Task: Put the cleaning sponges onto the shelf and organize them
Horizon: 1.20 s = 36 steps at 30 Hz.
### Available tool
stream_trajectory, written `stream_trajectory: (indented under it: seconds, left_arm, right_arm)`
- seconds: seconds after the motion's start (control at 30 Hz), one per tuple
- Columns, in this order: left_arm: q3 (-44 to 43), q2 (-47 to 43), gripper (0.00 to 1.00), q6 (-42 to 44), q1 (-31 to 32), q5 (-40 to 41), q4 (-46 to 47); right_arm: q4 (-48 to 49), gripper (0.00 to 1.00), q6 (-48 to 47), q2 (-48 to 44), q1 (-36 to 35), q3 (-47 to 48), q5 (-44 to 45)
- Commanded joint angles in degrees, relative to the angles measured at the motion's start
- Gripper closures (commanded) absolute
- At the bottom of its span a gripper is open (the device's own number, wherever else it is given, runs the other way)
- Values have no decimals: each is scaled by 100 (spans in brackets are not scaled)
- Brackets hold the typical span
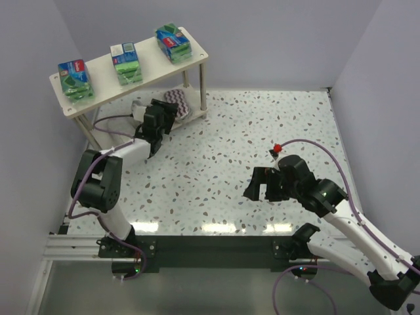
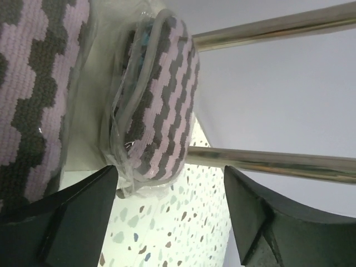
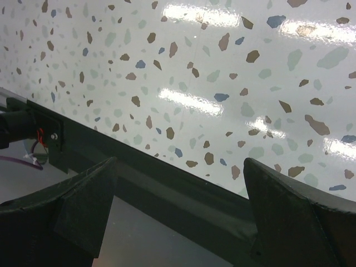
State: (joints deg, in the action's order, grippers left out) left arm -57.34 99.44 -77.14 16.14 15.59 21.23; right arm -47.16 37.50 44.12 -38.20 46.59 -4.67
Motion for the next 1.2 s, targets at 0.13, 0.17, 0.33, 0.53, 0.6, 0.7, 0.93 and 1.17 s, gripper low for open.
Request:
stream_trajectory:
  seconds: [0.13,0.17,0.33,0.53,0.6,0.7,0.93,1.17]
  left_arm:
    - [152,-952,10,349,55,-310,-128]
    - [188,-1161,10,471,99,-364,-154]
    - [635,-2075,3,998,424,-996,-382]
    - [1382,-3139,1,1701,1083,-1533,-936]
    - [1515,-3377,1,1869,1303,-1743,-1321]
    - [1708,-3852,1,2299,1453,-2042,-1831]
    - [1631,-5116,1,3459,1515,-2781,-2957]
    - [910,-5927,0,4294,1515,-3247,-3731]
  right_arm:
    - [136,2,-49,-43,5,87,-70]
    - [137,2,-49,-61,5,105,-52]
    - [101,2,-58,-254,5,158,124]
    - [5,2,3,-334,5,175,273]
    - [-39,2,30,-342,-4,175,317]
    - [-57,2,56,-448,5,158,361]
    - [110,2,91,-834,5,140,545]
    - [137,2,223,-1089,5,166,748]
